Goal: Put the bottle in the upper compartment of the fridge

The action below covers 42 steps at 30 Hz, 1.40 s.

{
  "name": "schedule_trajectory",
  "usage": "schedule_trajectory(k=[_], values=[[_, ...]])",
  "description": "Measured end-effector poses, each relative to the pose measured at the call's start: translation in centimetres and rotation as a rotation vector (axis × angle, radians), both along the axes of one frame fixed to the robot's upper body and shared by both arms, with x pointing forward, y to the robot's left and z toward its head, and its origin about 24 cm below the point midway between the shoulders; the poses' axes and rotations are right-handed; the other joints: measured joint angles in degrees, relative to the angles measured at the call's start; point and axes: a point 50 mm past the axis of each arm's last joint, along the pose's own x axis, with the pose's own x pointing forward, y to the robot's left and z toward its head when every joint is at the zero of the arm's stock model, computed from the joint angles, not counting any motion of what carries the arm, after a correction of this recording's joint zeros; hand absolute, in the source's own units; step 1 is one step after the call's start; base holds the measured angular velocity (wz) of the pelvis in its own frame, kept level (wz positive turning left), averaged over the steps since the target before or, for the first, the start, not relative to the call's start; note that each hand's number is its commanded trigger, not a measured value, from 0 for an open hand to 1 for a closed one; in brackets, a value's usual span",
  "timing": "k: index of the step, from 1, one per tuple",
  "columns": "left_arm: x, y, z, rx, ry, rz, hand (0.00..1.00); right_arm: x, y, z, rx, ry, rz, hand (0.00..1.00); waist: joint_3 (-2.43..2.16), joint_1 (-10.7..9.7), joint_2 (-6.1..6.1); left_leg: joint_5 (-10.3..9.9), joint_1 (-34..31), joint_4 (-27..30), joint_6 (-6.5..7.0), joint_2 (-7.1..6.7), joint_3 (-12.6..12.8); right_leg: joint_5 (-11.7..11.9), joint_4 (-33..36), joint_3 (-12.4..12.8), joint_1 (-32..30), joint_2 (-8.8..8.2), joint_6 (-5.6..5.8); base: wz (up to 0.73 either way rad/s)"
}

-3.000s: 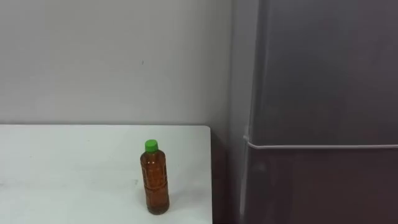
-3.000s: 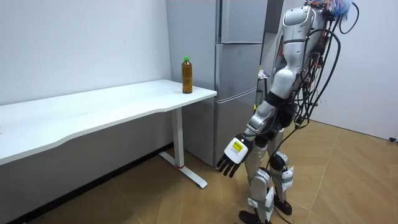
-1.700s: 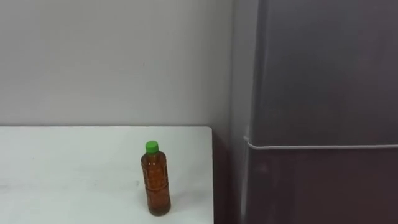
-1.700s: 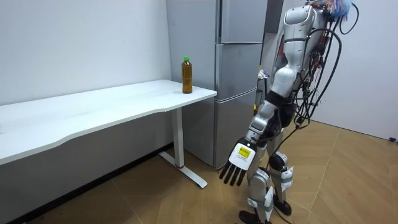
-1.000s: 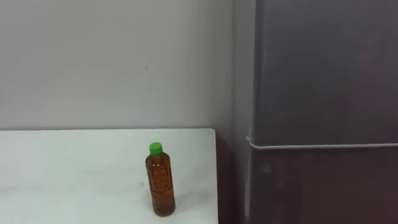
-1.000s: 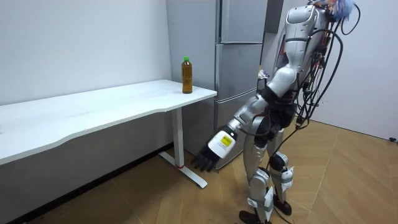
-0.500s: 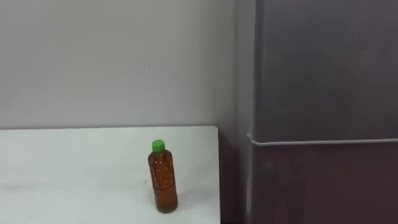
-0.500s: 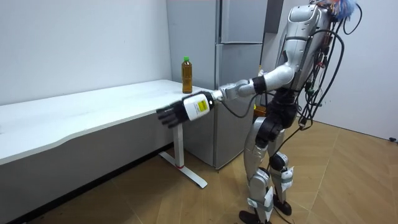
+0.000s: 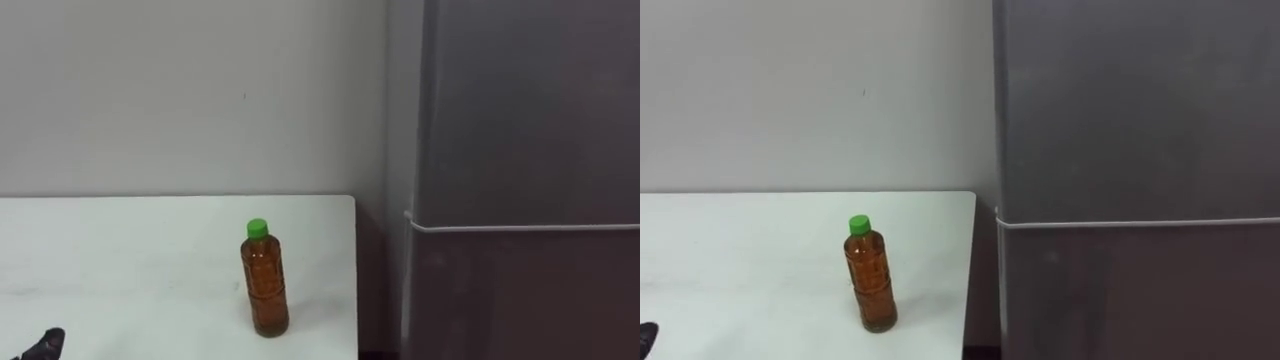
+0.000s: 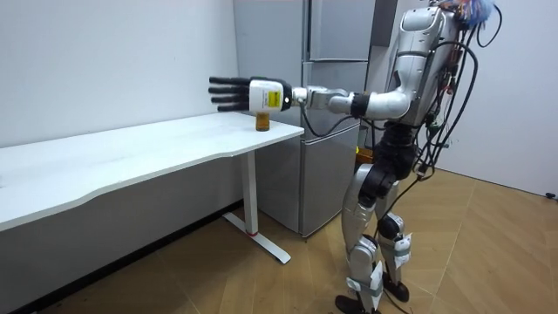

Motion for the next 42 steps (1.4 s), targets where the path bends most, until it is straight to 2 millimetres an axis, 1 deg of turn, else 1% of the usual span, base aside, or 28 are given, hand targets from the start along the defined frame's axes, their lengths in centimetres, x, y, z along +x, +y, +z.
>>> schedule_trajectory(k=[2,3,6,7,9,12,13,15,18,20,24,25,26,28,30,32,34,36,39,42], values=[[0.6,-1.0,1.1,0.047,-0.037,-0.082,0.00,0.1,0.1,0.0,0.002,-0.003,0.003,0.00,0.18,-0.04,0.26,0.01,-0.11,0.18,0.02,0.05,0.08,0.07,0.00,0.10,-0.03,-0.02,-0.03,0.00],[0.7,-1.3,1.4,0.057,-0.045,-0.099,0.00,0.2,0.1,0.0,0.003,-0.004,0.005,0.00,0.20,-0.13,0.29,0.01,-0.18,0.25,0.02,0.06,0.09,0.07,0.00,0.21,-0.09,-0.01,-0.03,0.00],[1.5,-2.7,3.8,0.122,-0.129,-0.179,0.00,0.6,0.4,0.0,0.008,-0.010,0.019,0.00,0.28,-1.35,-0.02,0.03,-0.61,0.44,0.07,0.06,-0.40,0.12,0.03,0.19,-0.23,0.00,-0.09,0.06],[1.7,-3.0,4.3,0.137,-0.149,-0.191,0.00,0.6,0.4,-0.1,0.010,-0.011,0.019,0.00,0.28,-1.36,-0.09,0.05,-0.65,0.43,0.10,0.05,-0.42,0.11,0.03,0.20,-0.25,-0.01,-0.09,0.08],[2.7,-4.0,6.3,0.201,-0.216,-0.234,0.00,0.8,0.5,0.0,0.014,-0.015,0.029,0.00,0.39,-1.91,-0.26,0.16,-0.63,0.38,0.22,0.02,-0.41,0.12,0.05,0.38,-0.23,-0.04,-0.09,0.00],[3.6,-4.9,7.8,0.226,-0.273,-0.284,0.00,1.2,0.6,0.0,0.015,-0.018,0.042,0.00,0.42,-2.72,-0.34,0.21,-0.63,0.36,0.25,-0.06,-0.38,0.13,0.05,0.46,-0.22,-0.04,-0.06,0.00],[3.7,-5.6,8.4,0.232,-0.300,-0.317,0.00,1.4,0.7,0.0,0.017,-0.020,0.046,0.00,0.32,-3.00,-0.21,0.20,-0.63,0.37,0.25,-0.06,-0.30,0.13,0.02,0.47,-0.23,-0.04,-0.06,-0.04],[3.8,-7.2,9.5,0.259,-0.346,-0.422,0.00,1.5,0.8,-0.1,0.027,-0.020,0.053,0.00,0.38,-3.35,-0.31,0.19,-0.56,0.21,0.25,-0.05,-0.03,0.14,-0.03,0.69,-0.33,-0.04,-0.05,-0.05],[4.0,-9.0,10.2,0.277,-0.372,-0.535,0.00,1.8,0.9,-0.1,0.028,-0.021,0.076,0.00,0.40,-3.58,-0.35,0.20,-0.41,-0.04,0.24,0.06,0.05,0.14,-0.10,0.81,-0.36,-0.05,-0.05,0.00],[4.1,-10.2,10.5,0.294,-0.385,-0.634,0.00,1.9,1.1,-0.1,0.031,-0.023,0.084,0.00,0.38,-4.38,-0.34,0.20,-0.39,-0.12,0.24,0.13,0.14,0.14,-0.13,0.76,-0.38,-0.07,-0.04,0.00],[4.6,-12.1,11.0,0.309,-0.396,-0.763,0.00,2.3,1.3,-0.1,0.034,-0.028,0.102,0.00,0.34,-4.91,-0.28,0.20,-0.45,-0.07,0.24,0.17,0.39,0.14,-0.14,0.71,-0.41,-0.11,-0.04,-0.01],[4.7,-12.7,11.1,0.316,-0.400,-0.804,0.00,2.5,1.3,-0.1,0.034,-0.025,0.112,0.00,0.31,-5.24,-0.22,0.20,-0.43,-0.02,0.24,0.17,0.50,0.15,-0.14,0.74,-0.41,-0.15,-0.03,0.00],[4.7,-13.2,11.1,0.323,-0.401,-0.845,0.00,2.6,1.3,-0.1,0.035,-0.021,0.118,0.00,0.30,-6.07,-0.21,0.19,-0.44,0.00,0.25,0.15,0.48,0.16,-0.11,0.68,-0.38,-0.18,0.00,0.00],[4.8,-14.0,11.1,0.332,-0.396,-0.909,0.00,2.9,1.4,-0.1,0.035,-0.023,0.139,0.00,0.27,-6.51,-0.18,0.19,-0.44,0.04,0.26,0.15,0.48,0.17,-0.09,0.71,-0.39,-0.18,0.00,0.00],[4.9,-14.9,11.1,0.345,-0.389,-0.986,0.00,3.1,1.5,-0.1,0.037,-0.026,0.159,0.00,0.24,-7.44,-0.13,0.20,-0.44,0.09,0.27,0.16,0.47,0.17,-0.05,0.66,-0.37,-0.19,0.00,0.00],[4.8,-15.5,10.9,0.347,-0.381,-1.035,0.00,3.2,1.4,0.0,0.036,-0.026,0.161,0.00,0.22,-7.66,-0.11,0.21,-0.41,0.09,0.27,0.15,0.43,0.17,-0.05,0.69,-0.38,-0.20,0.00,0.00],[4.8,-16.2,10.9,0.346,-0.387,-1.083,0.00,3.1,1.3,0.0,0.033,-0.025,0.161,0.00,0.04,-7.73,0.17,0.21,-0.41,0.09,0.27,0.16,0.43,0.17,-0.06,0.72,-0.43,-0.20,0.00,0.00],[4.8,-17.0,11.3,0.341,-0.410,-1.133,0.00,3.2,1.3,0.0,0.031,-0.024,0.170,0.00,-0.02,-7.67,0.27,0.23,-0.49,0.11,0.27,0.19,0.43,0.17,-0.06,0.69,-0.52,-0.19,0.00,0.00],[5.0,-17.9,12.4,0.342,-0.471,-1.203,0.00,3.5,1.4,0.0,0.031,-0.023,0.193,0.00,-0.05,-7.75,0.30,0.41,-1.07,0.13,0.32,0.21,0.57,0.20,-0.02,0.75,-1.14,-0.20,-0.05,0.00],[4.8,-18.8,12.7,0.343,-0.491,-1.256,0.00,3.6,1.5,0.0,0.038,-0.023,0.196,0.00,-0.03,-7.92,0.28,0.44,-1.24,0.06,0.37,0.18,0.75,0.28,-0.04,0.79,-1.32,-0.24,0.01,0.00]])
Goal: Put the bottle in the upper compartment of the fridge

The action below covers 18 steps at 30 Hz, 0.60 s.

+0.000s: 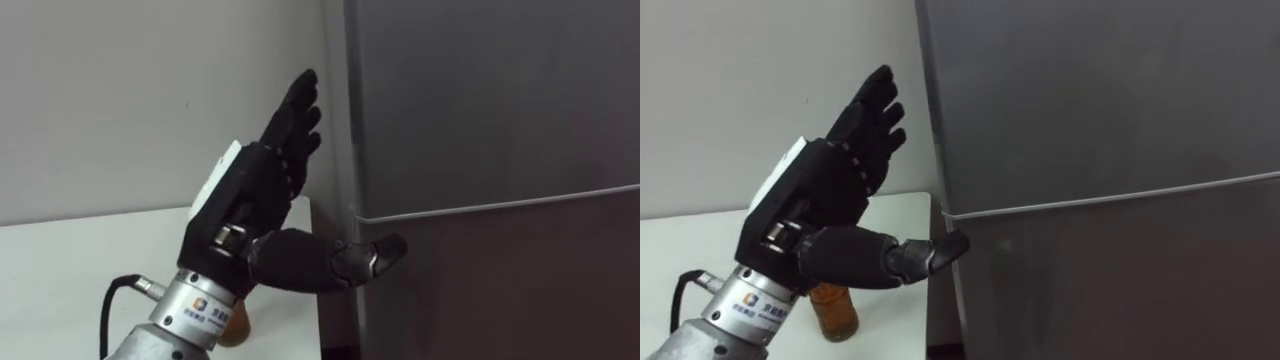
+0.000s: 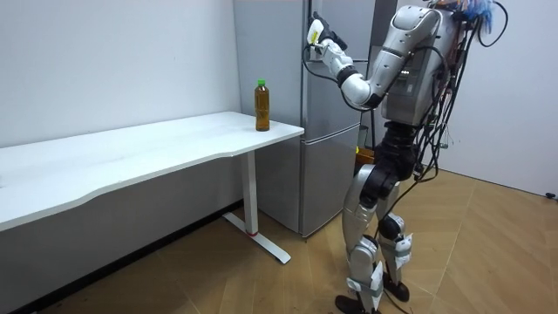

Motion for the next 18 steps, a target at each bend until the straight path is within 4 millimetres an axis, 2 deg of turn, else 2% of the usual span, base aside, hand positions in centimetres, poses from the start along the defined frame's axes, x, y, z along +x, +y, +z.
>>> schedule_trajectory(k=[14,15,16,17,18], values=[[-0.16,-0.56,-0.07,-0.006,0.007,-0.047,0.00,0.33,0.12,-0.09,0.000,0.023,0.013,0.00,-0.01,-0.22,0.02,0.01,-0.43,-0.10,0.00,0.03,0.09,0.09,0.01,0.02,-0.43,0.01,-0.01,0.00],[-0.16,-0.57,-0.08,-0.006,0.008,-0.047,0.08,0.33,0.12,-0.09,-0.001,0.023,0.013,0.00,-0.01,-0.22,0.02,0.01,-0.43,-0.10,0.00,0.04,0.09,0.09,0.01,0.02,-0.43,0.01,-0.01,0.00],[-0.15,-0.58,-0.09,-0.004,0.010,-0.048,0.53,0.34,0.12,-0.09,-0.001,0.023,0.013,0.00,-0.01,-0.22,0.02,0.01,-0.44,-0.10,0.00,0.04,0.10,0.09,0.02,0.02,-0.43,0.01,-0.01,0.00],[-0.15,-0.58,-0.09,-0.004,0.010,-0.049,0.62,0.34,0.12,-0.09,-0.001,0.023,0.012,0.00,-0.01,-0.21,0.02,0.01,-0.44,-0.10,0.00,0.05,0.13,0.10,0.02,0.02,-0.42,0.01,-0.01,0.00],[-0.15,-0.58,-0.10,-0.004,0.010,-0.049,0.93,0.34,0.12,-0.09,-0.001,0.023,0.010,0.00,0.00,-0.20,0.02,0.00,-0.44,-0.10,0.00,0.06,0.18,0.11,0.02,0.02,-0.42,0.00,-0.01,0.00]])
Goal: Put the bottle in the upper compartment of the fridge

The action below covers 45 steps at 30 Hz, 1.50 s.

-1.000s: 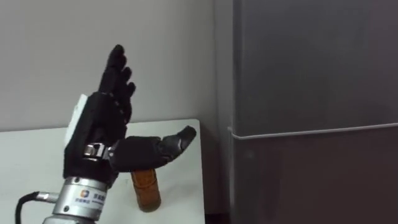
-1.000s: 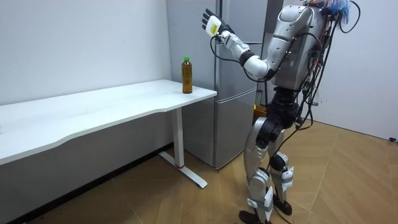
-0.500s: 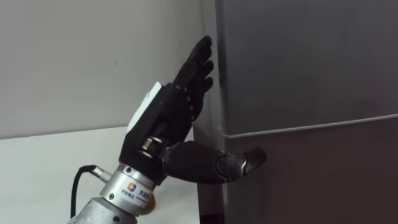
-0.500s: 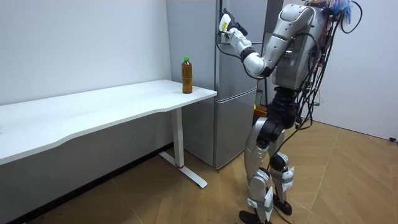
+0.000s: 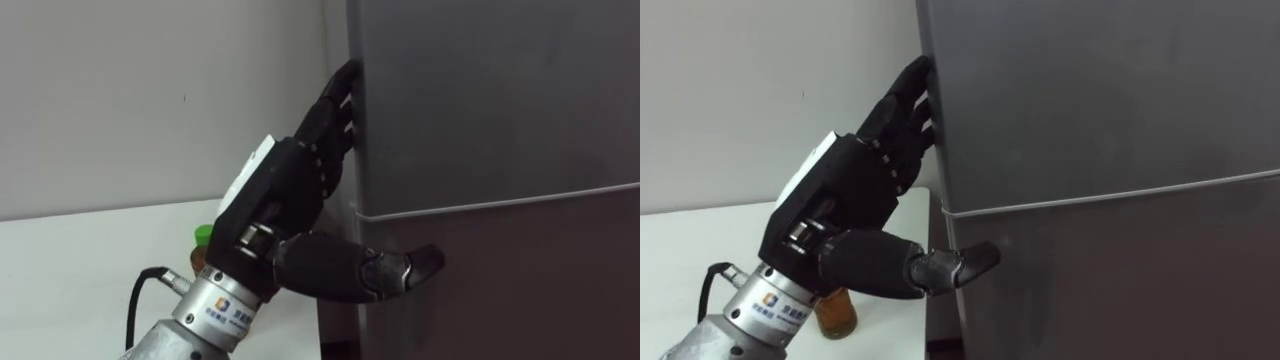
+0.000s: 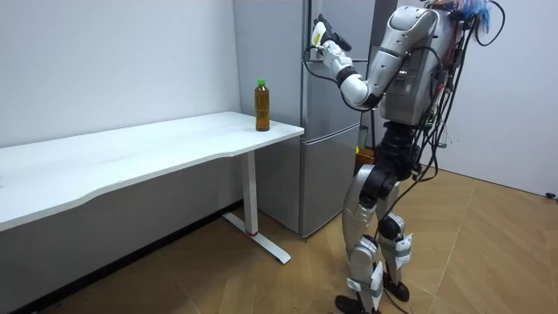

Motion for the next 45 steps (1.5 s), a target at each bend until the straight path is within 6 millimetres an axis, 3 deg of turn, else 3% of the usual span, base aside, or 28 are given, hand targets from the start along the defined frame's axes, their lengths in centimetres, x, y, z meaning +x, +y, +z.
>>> schedule_trajectory(k=[1,12,20,23,24,25,45], values=[[0.0,0.0,0.0,0.000,0.000,0.000,1.00,0.0,0.0,0.0,0.000,0.000,0.000,0.00,0.00,0.00,0.00,0.00,-0.01,0.00,0.00,0.00,0.01,0.00,0.00,0.00,0.00,0.00,0.00,0.00],[0.3,1.2,0.2,-0.014,0.003,0.057,1.00,0.3,0.1,0.0,-0.001,-0.003,0.017,0.00,0.21,0.24,0.03,-0.01,-0.18,-0.01,0.01,0.00,0.13,0.01,-0.02,-0.32,0.01,-0.05,0.02,0.01],[0.1,0.7,0.0,0.009,0.006,0.009,0.55,0.4,0.1,0.1,-0.003,-0.003,0.029,0.00,0.20,0.57,0.32,0.05,-0.30,0.05,0.09,0.00,0.29,0.08,0.00,-0.34,0.00,-0.08,0.12,0.00],[0.1,0.6,-0.1,0.010,0.007,0.004,0.25,0.4,0.1,0.1,-0.003,-0.002,0.037,0.00,0.19,0.57,0.39,0.12,-0.27,0.05,0.20,-0.02,0.36,0.18,-0.01,-0.23,0.00,-0.11,0.20,0.00],[0.1,0.6,-0.1,0.011,0.007,0.003,0.07,0.4,0.1,0.1,-0.003,-0.002,0.037,0.00,0.19,0.57,0.41,0.14,-0.27,0.05,0.22,-0.03,0.37,0.20,-0.01,-0.21,0.00,-0.11,0.20,0.00],[0.1,0.5,-0.1,0.014,0.007,0.000,0.00,0.4,0.1,0.1,-0.003,-0.002,0.037,0.00,0.21,0.57,0.42,0.16,-0.26,0.05,0.24,-0.03,0.39,0.24,-0.01,-0.18,0.00,-0.11,0.21,0.00],[0.2,0.5,-0.3,0.022,0.015,0.001,0.00,0.4,-0.2,0.1,-0.011,-0.003,0.048,0.00,0.40,0.53,0.62,0.28,-0.06,0.05,0.35,-0.05,0.53,0.36,-0.04,-0.09,0.20,-0.16,0.24,0.00]])
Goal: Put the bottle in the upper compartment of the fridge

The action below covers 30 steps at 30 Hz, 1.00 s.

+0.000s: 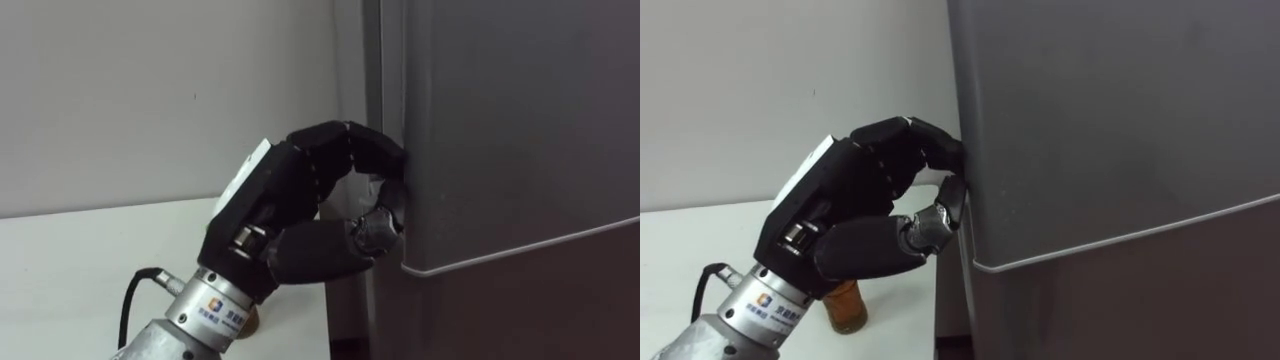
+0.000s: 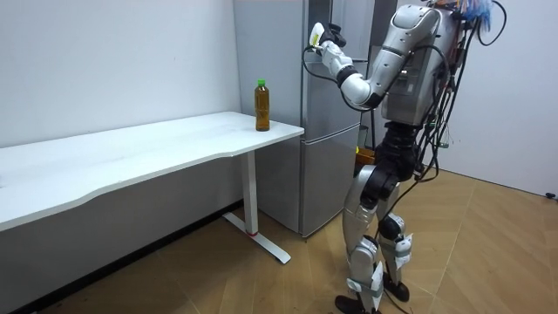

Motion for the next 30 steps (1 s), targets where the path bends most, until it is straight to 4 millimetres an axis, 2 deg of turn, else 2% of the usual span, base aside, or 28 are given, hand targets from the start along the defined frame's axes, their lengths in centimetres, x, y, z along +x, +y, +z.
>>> schedule_trajectory(k=[12,14,18,21,26,30], values=[[-0.3,-0.9,-0.3,-0.033,0.026,-0.110,0.00,0.4,-0.1,0.1,-0.018,-0.004,0.035,0.00,0.21,-0.11,0.27,0.09,-0.42,0.50,0.18,-0.01,0.01,0.19,-0.15,0.16,0.16,0.01,0.14,0.03],[-0.5,-1.3,-0.3,-0.057,0.030,-0.150,0.00,0.5,-0.1,0.1,-0.022,-0.004,0.043,0.00,-0.05,-0.11,0.80,0.17,-0.75,0.52,0.27,-0.04,-0.10,0.35,-0.17,0.12,-0.07,0.01,0.21,0.05],[-0.8,-2.0,-0.3,-0.098,0.051,-0.218,0.00,0.6,-0.3,0.2,-0.027,-0.003,0.046,0.00,-0.09,-0.19,0.91,0.27,-0.93,0.44,0.43,-0.08,0.02,0.61,-0.17,1.10,-0.44,0.01,0.27,0.00],[-1.1,-2.7,-0.4,-0.121,0.060,-0.275,0.00,0.8,-0.3,0.2,-0.029,-0.007,0.047,0.00,0.17,-0.33,1.14,0.34,-1.06,0.42,0.58,-0.06,0.24,0.95,-0.20,1.51,-0.73,0.01,0.38,-0.03],[-1.8,-3.8,-0.4,-0.152,0.059,-0.397,0.00,1.4,-0.3,0.3,-0.027,-0.022,0.050,0.00,0.23,-2.67,1.60,0.53,-1.53,0.31,0.87,-0.13,0.10,1.40,-0.30,1.99,-1.26,-0.01,0.56,-0.02],[-2.5,-4.7,-0.4,-0.141,0.045,-0.508,0.00,1.5,-0.5,0.4,-0.028,-0.025,0.045,0.00,0.20,-3.80,1.75,0.55,-1.53,0.26,0.84,-0.07,0.60,1.40,-0.27,3.09,-1.57,0.03,0.56,-0.10]])
